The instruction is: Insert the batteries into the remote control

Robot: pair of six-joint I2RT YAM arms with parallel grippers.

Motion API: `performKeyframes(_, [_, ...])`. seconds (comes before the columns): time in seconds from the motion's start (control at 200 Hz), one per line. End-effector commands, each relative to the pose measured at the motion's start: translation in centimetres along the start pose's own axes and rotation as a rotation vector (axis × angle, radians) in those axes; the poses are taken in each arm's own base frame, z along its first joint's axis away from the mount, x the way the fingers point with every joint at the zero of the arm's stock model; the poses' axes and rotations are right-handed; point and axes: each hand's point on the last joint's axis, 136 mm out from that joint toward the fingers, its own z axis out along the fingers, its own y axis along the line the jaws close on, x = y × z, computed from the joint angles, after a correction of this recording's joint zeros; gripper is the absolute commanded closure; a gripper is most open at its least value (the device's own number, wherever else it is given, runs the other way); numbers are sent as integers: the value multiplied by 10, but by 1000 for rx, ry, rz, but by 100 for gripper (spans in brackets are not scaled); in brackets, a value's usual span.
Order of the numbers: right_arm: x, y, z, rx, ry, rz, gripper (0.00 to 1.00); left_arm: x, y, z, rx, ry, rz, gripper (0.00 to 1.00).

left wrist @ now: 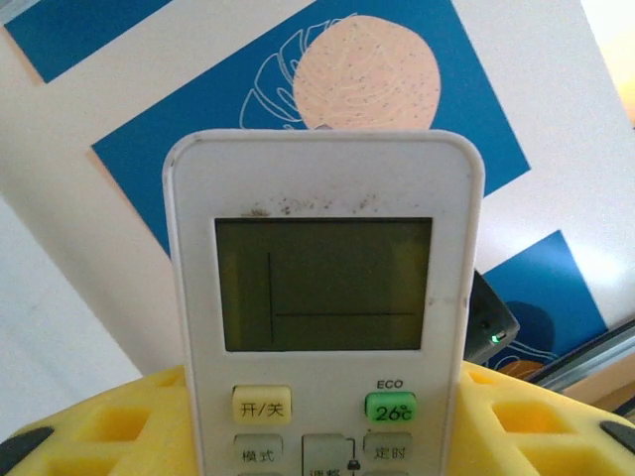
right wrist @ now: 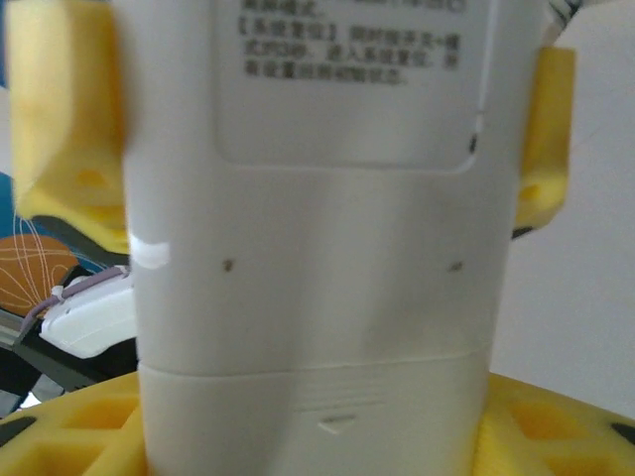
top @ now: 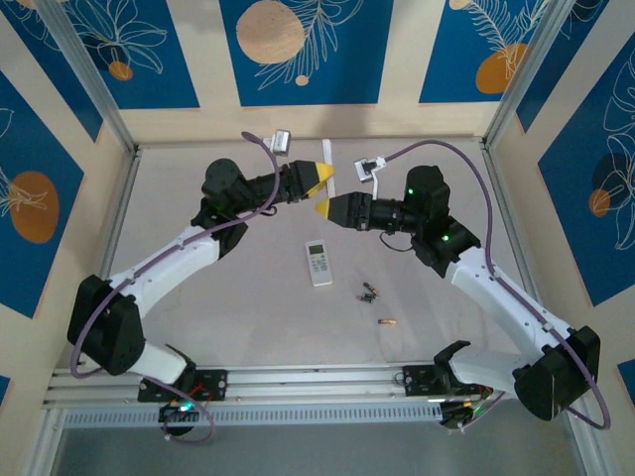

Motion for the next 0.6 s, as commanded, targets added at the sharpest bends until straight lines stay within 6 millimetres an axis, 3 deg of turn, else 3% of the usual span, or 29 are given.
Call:
performKeyframes(0.0, [-5,17,-2,-45,-19,-63,54,0,-32,1,117,-6,27,60])
performKeyframes(0.035, [-6,15,-3,-31,-29,-73,57,0,-31,0,114,-12,37,54])
performKeyframes(0.14, [-5,0,-6,58,-39,-163,58,0,-22,-7,38,-46,105,17])
performKeyframes(0.225, [6,-41,-10,295,-1,-389,59,4,-4,-23,-185,-48,197,2])
performKeyframes(0.3, [12,-83,-16,564,72,-552,59,7,20,-50,-500,-47,251,0])
performKeyframes(0.35, [16,-95,-15,647,129,-612,58,6,27,-62,-585,-68,236,1])
performKeyframes(0.43, [20,-98,-7,672,166,-669,58,12,32,-63,-591,-58,181,3])
performKeyframes(0.595, [26,-85,14,585,141,-703,58,23,62,-58,-638,-14,70,11])
